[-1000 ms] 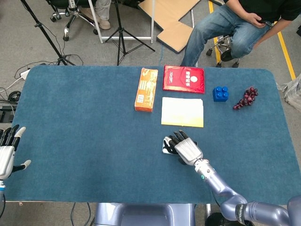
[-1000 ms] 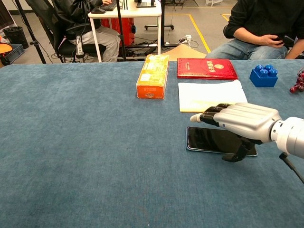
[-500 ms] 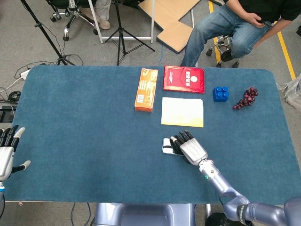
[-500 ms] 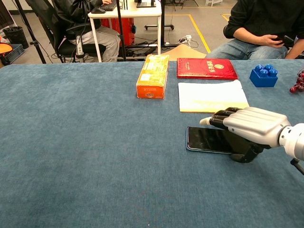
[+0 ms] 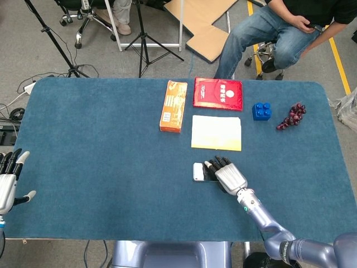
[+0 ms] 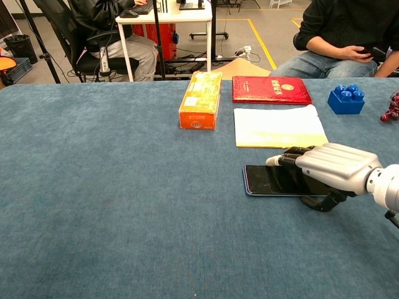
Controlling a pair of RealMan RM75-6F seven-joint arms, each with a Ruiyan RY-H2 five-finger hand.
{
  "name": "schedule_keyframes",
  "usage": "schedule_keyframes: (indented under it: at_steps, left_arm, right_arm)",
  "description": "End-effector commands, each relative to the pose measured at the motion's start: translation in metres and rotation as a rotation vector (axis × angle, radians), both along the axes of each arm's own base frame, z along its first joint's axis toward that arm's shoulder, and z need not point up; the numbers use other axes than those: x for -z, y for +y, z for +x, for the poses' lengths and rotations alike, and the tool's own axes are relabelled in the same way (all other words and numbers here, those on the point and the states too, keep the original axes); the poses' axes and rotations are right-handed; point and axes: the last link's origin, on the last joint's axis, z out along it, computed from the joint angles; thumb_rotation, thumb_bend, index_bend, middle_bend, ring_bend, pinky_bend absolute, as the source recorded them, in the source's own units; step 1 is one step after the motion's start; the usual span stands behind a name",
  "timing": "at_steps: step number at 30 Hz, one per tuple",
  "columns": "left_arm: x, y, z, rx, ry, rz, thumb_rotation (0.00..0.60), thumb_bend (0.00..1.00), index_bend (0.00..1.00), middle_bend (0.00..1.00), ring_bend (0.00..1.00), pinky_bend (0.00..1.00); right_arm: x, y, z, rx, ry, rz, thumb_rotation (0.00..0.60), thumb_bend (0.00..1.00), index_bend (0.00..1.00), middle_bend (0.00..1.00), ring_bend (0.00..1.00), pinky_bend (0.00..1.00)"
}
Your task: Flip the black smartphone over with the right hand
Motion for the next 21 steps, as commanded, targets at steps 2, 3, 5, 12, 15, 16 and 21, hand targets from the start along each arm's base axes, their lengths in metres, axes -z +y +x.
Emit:
schedule_keyframes:
  at_steps: [2,3,5,12,15,16,21]
  left_arm:
    - [0.001,0.000,0.000,-0.001,-0.001,-0.004,0.600,0.00,0.00,0.00,0.00,0.00]
    - [0.001,0.000,0.000,-0.002,-0.002,-0.006,0.600,0.00,0.00,0.00,0.00,0.00]
    - [0.001,0.000,0.000,0.000,-0.002,-0.009,0.600,0.00,0.00,0.00,0.00,0.00]
    - [0.001,0.000,0.000,0.000,-0.004,-0.008,0.600,0.00,0.00,0.00,0.00,0.00]
    - [0.001,0.000,0.000,0.001,-0.005,-0.009,0.600,0.00,0.00,0.00,0.00,0.00]
    - [0.001,-0.001,0.001,0.002,-0.005,-0.010,0.600,0.00,0.00,0.00,0.00,0.00]
    - [0.001,-0.002,0.002,0.005,-0.005,-0.015,0.600,0.00,0.00,0.00,0.00,0.00]
  right_arm:
    - [-0.002,-0.003,-0.002,0.004,0.000,-0.006,0.600,0.30,0.15,0.30,0.18,0.29]
    - [-0.003,-0.003,-0.002,0.005,-0.004,-0.008,0.600,0.35,0.18,0.33,0.21,0.31]
    - [-0.005,-0.004,-0.002,0.008,-0.024,-0.012,0.600,0.45,0.24,0.36,0.25,0.33]
    - [-0.012,0.002,0.001,0.009,-0.111,0.018,0.600,0.69,0.30,0.39,0.28,0.34]
    - [-0.016,0.014,0.005,0.033,-0.182,0.069,0.600,0.71,0.30,0.38,0.29,0.34]
    - [-0.019,0.018,0.006,0.048,-0.204,0.090,0.600,0.72,0.30,0.38,0.29,0.34]
    - [-0.030,0.035,0.017,0.217,-0.368,0.234,0.600,0.72,0.29,0.35,0.27,0.35]
